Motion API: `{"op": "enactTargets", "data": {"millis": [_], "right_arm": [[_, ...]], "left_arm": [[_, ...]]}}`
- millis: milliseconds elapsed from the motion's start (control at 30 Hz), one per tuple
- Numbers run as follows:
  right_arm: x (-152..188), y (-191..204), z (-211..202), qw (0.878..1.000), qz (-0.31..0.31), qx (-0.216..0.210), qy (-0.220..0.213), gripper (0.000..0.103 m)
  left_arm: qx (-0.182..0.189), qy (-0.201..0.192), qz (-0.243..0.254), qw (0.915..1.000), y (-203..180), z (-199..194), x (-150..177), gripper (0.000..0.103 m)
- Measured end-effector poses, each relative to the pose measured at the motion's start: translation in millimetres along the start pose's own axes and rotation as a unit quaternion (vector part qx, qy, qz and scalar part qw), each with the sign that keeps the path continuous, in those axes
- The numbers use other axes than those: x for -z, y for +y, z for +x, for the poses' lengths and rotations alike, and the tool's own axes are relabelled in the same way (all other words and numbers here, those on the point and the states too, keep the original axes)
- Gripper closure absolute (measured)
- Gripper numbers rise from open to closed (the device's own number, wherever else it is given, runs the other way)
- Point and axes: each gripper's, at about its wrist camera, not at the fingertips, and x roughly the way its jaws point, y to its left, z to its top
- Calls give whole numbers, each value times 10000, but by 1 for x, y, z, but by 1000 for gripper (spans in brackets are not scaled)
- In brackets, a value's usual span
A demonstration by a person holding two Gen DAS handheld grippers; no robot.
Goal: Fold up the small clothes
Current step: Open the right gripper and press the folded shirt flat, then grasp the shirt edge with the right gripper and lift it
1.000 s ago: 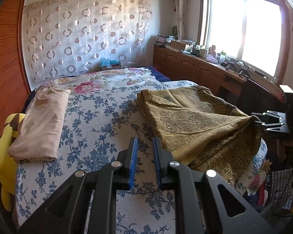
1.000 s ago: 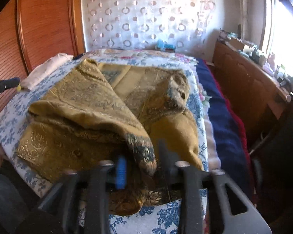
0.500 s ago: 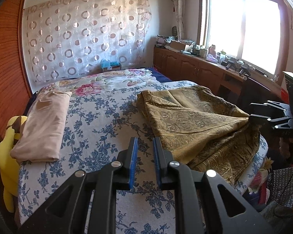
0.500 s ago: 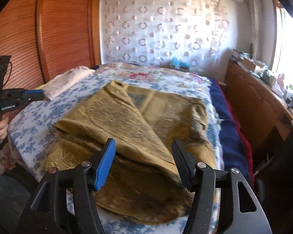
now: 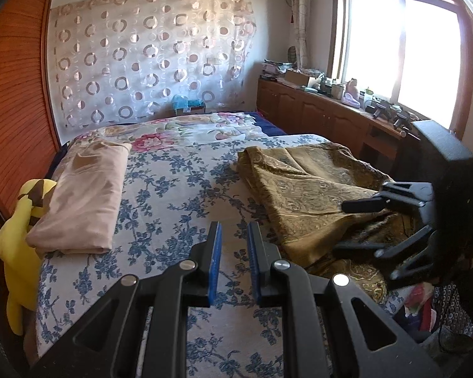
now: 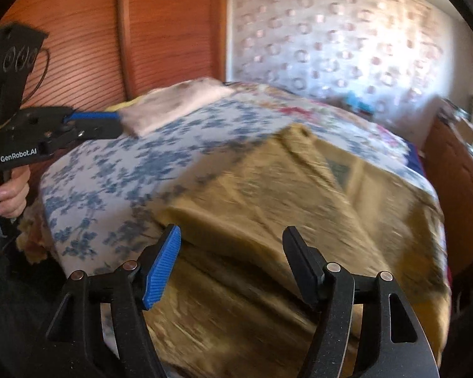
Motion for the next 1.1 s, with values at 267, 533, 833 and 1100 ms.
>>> {"op": "enactTargets", "data": {"millis": [267,533,833,1100], "right_arm": [[-14,28,42,9985,-396,-62,371,34],[-10,38,54,9970,-548,-57,535,34],[-4,37,66,9951,-694,171,688,45],[-17,3,28,9991,-295,237,186,97]], "left_arm": [[-36,-7,-154,9999,13,-1,4,88],[-30,22,-197,9998,17,2,8,88],[-4,66,-171,9998,14,5,10,88],[36,110,-144,9998,10,9,10,88]]}}
